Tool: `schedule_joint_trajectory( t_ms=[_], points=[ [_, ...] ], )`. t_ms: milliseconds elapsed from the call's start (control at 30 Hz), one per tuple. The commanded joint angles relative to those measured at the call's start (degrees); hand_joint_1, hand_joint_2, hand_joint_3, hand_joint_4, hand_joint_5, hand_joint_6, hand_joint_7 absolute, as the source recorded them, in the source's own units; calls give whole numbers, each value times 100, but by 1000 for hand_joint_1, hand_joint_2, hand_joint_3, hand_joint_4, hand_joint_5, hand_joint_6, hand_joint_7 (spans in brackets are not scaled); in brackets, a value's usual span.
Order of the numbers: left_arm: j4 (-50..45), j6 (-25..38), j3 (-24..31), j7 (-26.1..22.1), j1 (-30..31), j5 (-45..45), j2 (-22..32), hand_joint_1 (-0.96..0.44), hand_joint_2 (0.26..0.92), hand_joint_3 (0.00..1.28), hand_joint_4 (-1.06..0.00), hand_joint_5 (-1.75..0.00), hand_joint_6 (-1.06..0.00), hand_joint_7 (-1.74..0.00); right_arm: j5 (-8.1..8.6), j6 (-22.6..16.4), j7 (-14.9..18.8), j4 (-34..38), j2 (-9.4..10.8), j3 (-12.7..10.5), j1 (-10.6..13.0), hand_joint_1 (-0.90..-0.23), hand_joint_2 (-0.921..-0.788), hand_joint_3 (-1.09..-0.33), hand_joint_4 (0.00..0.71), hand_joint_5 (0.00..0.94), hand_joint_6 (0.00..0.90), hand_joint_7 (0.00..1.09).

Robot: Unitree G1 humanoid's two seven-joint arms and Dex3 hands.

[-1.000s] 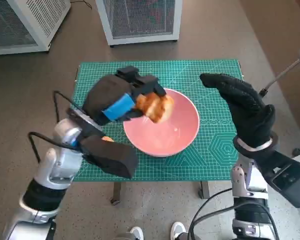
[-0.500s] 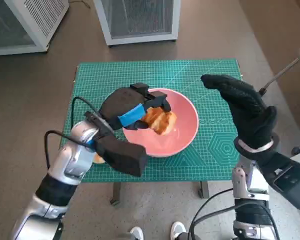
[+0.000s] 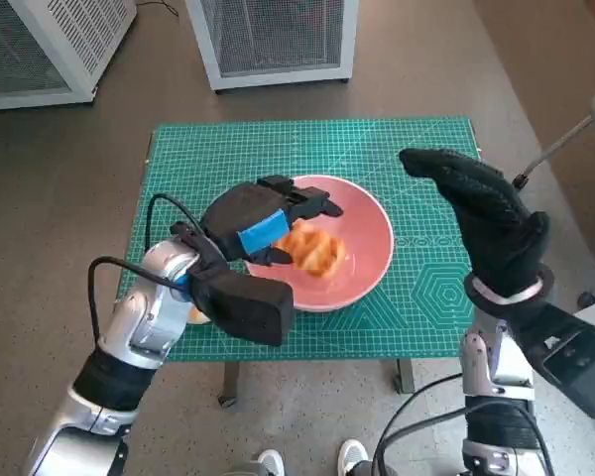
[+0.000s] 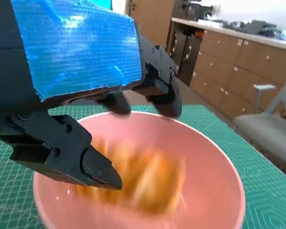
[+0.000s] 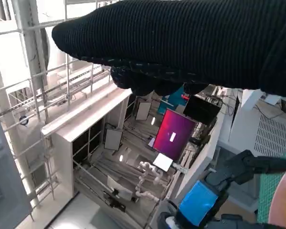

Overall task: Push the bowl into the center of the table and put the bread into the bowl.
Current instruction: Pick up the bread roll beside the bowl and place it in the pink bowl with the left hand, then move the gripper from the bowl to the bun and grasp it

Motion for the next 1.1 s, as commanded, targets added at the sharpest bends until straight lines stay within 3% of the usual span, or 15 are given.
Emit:
schedule_joint_trajectory(
  t_ms=[33, 333, 633, 1100],
  points=[
    [-421, 100, 173, -283, 126, -199, 139, -312, 817, 24, -99, -4, -228, -130, -56, 74, -27, 20, 12, 32, 130, -498, -921, -560, 309, 2, -1, 603],
    [-1454, 617, 617, -999, 423, -626, 451, -374, 821, 14, -43, 0, -186, -86, -46, 93, -29, 4, 37, 74, 128, -496, -921, -561, 308, 1, -1, 605],
    [-2607, 1163, 1428, -1575, 850, -1288, 948, -330, 814, 5, -31, -1, -184, -67, 29, 173, 11, -76, 34, 97, 140, -491, -921, -564, 309, 2, -1, 605],
    [-3539, 1577, 2275, -1741, 1729, -1248, 1795, -199, 758, 0, -72, -13, -232, -71, 135, 272, 52, -141, 47, 85, 178, -490, -921, -563, 310, 2, -1, 609]
  ],
)
